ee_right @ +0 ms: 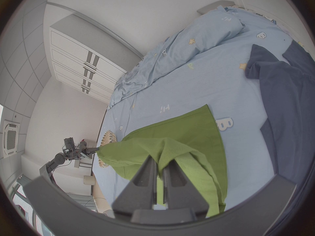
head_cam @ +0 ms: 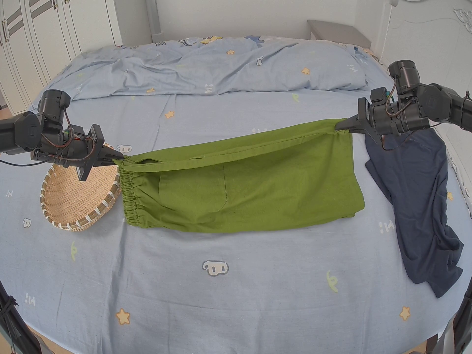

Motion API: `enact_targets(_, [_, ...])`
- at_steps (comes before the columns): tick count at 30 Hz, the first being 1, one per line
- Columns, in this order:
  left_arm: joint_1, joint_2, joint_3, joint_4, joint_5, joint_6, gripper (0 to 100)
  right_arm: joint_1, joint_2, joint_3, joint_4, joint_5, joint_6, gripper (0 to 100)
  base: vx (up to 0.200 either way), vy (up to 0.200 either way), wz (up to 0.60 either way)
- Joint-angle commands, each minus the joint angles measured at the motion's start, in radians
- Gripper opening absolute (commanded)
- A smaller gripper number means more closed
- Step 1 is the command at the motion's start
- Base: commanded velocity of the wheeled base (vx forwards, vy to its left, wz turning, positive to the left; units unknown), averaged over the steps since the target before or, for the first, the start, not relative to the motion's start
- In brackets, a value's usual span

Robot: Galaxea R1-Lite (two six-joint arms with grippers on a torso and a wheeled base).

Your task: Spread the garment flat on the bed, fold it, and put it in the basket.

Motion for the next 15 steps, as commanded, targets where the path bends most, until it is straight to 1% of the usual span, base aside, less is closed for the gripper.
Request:
enact_targets(1, [-0.001,0.034,-0.011,-0.005,0.001,0.001,0,-0.009,0.052,-0.020,-0.029,0.001,0.000,0,0.000,0.000,0.00])
enact_targets(11, [-0.008,0.044,-0.013,-0.010,0.001,0.015,0,-0.015,0.095,-0.024,-0.090,0.002,0.000,0,0.000,0.000,0.00])
enact_targets(13, [0.001,0.056,-0.011,-0.054,0.000,0.013,0,-0.024,0.113,-0.021,-0.122,0.015,-0.025,0,0.000,0.000,0.00])
enact_targets(15, [0.002,0.060,-0.011,-0.068,0.000,0.013,0,-0.027,0.113,-0.021,-0.128,0.016,-0.031,0,0.000,0.000,0.00])
